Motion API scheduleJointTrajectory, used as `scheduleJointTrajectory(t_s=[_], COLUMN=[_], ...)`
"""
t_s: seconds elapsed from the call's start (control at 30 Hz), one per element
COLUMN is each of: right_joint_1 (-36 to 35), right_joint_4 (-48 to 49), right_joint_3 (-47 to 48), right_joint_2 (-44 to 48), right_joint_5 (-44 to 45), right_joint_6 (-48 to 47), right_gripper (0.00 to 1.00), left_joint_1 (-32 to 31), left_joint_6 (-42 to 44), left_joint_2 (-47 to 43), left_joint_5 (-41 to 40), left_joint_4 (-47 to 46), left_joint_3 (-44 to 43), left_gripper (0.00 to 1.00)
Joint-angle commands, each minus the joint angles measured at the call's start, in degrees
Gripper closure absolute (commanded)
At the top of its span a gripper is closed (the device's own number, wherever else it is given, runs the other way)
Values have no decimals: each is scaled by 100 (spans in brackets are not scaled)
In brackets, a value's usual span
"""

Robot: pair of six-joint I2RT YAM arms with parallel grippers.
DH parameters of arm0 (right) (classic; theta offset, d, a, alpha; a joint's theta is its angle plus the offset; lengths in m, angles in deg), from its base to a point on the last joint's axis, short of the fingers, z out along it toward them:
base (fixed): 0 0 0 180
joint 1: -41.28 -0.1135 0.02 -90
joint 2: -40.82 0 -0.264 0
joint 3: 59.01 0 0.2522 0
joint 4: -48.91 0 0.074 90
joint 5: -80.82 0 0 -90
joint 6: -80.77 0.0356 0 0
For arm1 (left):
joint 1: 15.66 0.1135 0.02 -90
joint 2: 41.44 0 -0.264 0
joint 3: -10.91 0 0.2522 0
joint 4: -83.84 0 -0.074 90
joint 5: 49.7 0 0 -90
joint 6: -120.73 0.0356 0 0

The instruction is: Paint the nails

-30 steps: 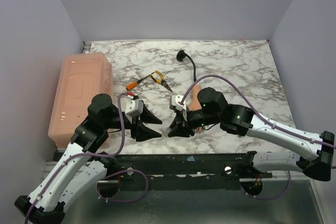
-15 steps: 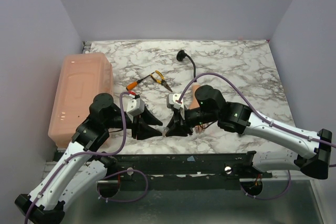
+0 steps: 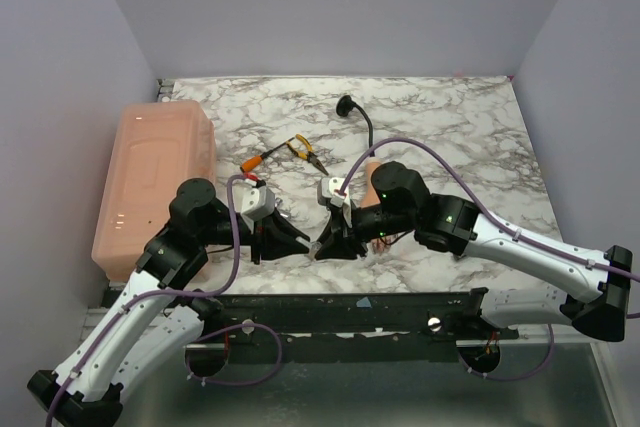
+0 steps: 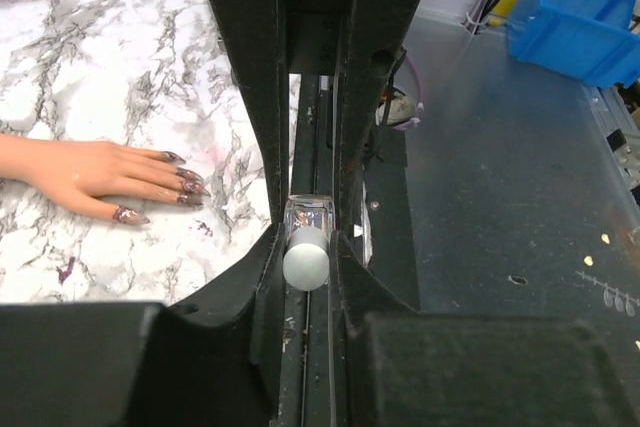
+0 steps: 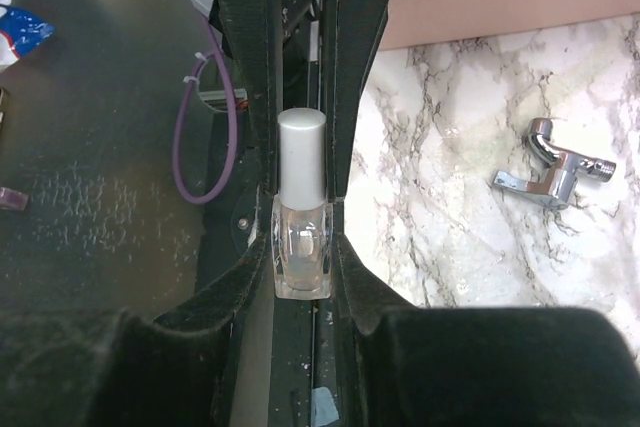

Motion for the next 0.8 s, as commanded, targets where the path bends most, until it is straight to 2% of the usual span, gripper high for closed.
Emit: scheduleJointTrajectory(t_s=[0.0, 0.13, 0.27, 0.37, 0.57, 0.77], right_joint_1=[-36, -32, -34, -40, -37, -42], right_joint_4=[329, 552, 553, 509, 541, 595], right_joint_3=[64, -129, -164, -161, -89, 58], right_joint_2=[29, 156, 154, 136, 13, -200], right_joint_5=[184, 715, 1104, 1308, 1902, 2380], right_joint_6=[57, 73, 23, -5, 18, 38], right_gripper=[100, 100, 100, 100, 100, 100], left_joint_1=[-24, -25, -32, -32, -33, -33], left_joint_6=[-333, -847, -1775, -2288, -3061, -3612], left_joint_2=[4, 159, 351, 478, 597, 628], left_joint_5=[-119, -590, -1189, -1704, -3515, -3879], left_joint_4=[-227, -235, -380, -36, 1269, 1563], left_joint_3=[69, -9, -75, -334, -1064, -1224], left_gripper=[100, 100, 100, 100, 100, 100])
